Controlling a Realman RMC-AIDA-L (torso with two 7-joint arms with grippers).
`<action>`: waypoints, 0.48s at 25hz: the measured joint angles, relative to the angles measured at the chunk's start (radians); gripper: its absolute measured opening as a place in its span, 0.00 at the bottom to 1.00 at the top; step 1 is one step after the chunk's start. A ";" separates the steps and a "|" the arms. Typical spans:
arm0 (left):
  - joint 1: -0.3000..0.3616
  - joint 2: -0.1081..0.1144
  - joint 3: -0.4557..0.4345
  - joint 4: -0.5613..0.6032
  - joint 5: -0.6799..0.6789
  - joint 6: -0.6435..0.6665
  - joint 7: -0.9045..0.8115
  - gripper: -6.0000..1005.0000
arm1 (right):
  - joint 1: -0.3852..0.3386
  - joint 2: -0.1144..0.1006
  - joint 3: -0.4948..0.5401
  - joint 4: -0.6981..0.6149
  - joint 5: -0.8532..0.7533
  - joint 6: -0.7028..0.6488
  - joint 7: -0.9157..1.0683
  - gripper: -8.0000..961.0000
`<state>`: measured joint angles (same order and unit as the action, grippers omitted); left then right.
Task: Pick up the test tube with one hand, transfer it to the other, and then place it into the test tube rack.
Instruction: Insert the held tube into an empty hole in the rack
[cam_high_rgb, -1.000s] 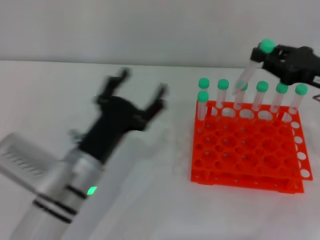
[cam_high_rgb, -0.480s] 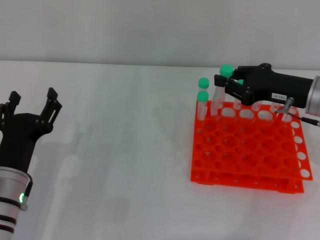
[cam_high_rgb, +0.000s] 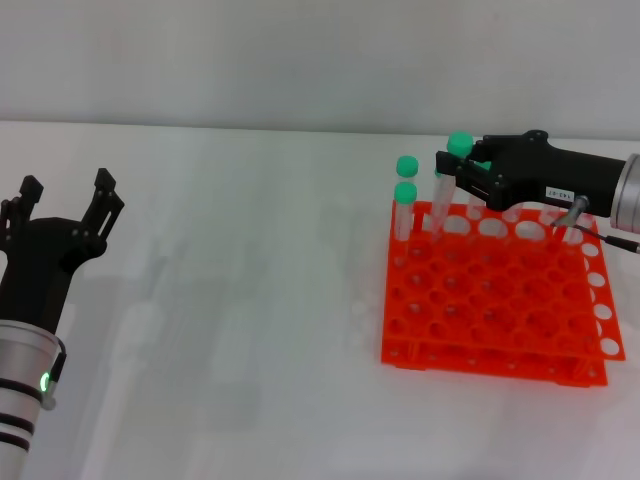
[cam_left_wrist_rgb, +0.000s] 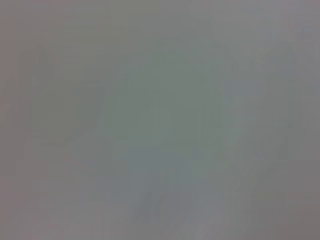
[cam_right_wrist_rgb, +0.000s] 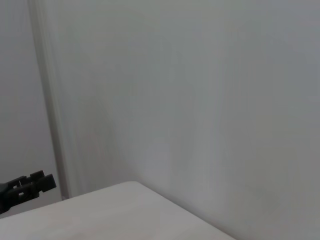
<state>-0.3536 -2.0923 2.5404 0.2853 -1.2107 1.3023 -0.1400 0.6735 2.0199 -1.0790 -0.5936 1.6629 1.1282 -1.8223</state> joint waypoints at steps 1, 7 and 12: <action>-0.002 0.000 0.000 0.000 0.000 0.000 0.000 0.89 | -0.001 -0.001 0.000 0.000 0.000 0.000 0.002 0.24; -0.018 0.000 0.000 -0.003 -0.001 -0.007 0.000 0.89 | -0.003 -0.003 -0.001 0.002 -0.005 -0.001 0.005 0.24; -0.026 0.000 0.000 -0.004 -0.003 -0.012 -0.001 0.89 | 0.003 -0.004 -0.002 0.014 -0.008 -0.006 0.001 0.25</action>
<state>-0.3793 -2.0923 2.5400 0.2810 -1.2133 1.2901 -0.1408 0.6765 2.0158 -1.0808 -0.5792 1.6546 1.1221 -1.8216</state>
